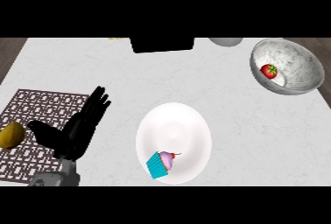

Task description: Pick the tomato from the plate and place it in the bowl

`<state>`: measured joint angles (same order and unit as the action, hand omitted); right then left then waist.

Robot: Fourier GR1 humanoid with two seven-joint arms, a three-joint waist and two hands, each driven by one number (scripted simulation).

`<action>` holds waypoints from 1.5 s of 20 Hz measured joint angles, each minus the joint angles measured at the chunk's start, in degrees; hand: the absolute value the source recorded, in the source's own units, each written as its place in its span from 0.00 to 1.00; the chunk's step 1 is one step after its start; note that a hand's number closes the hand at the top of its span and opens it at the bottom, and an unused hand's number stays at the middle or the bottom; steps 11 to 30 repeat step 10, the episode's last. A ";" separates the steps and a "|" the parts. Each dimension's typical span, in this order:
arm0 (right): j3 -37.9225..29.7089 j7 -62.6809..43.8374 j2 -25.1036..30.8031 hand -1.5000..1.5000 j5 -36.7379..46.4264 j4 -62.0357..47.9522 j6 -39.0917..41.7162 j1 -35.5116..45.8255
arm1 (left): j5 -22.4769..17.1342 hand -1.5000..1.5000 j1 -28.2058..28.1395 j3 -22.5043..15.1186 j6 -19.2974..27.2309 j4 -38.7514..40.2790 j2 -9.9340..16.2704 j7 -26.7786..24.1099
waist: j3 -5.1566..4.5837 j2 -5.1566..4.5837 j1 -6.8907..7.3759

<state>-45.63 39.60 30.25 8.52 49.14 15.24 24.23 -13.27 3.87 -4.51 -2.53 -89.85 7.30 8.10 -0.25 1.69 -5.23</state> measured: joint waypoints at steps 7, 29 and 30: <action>-2.24 5.58 -6.97 1.00 -4.61 14.04 7.11 -22.74 | 0.29 0.50 -1.54 0.24 0.98 -1.20 -0.22 0.21 | -0.04 0.07 -1.92; -1.28 6.84 -11.34 1.00 -5.21 20.49 8.26 -33.24 | 0.48 0.50 -1.80 0.08 0.93 -1.16 -0.41 -0.35 | -0.06 -0.21 -2.15; -1.28 6.84 -11.34 1.00 -5.21 20.49 8.26 -33.24 | 0.48 0.50 -1.80 0.08 0.93 -1.16 -0.41 -0.35 | -0.06 -0.21 -2.15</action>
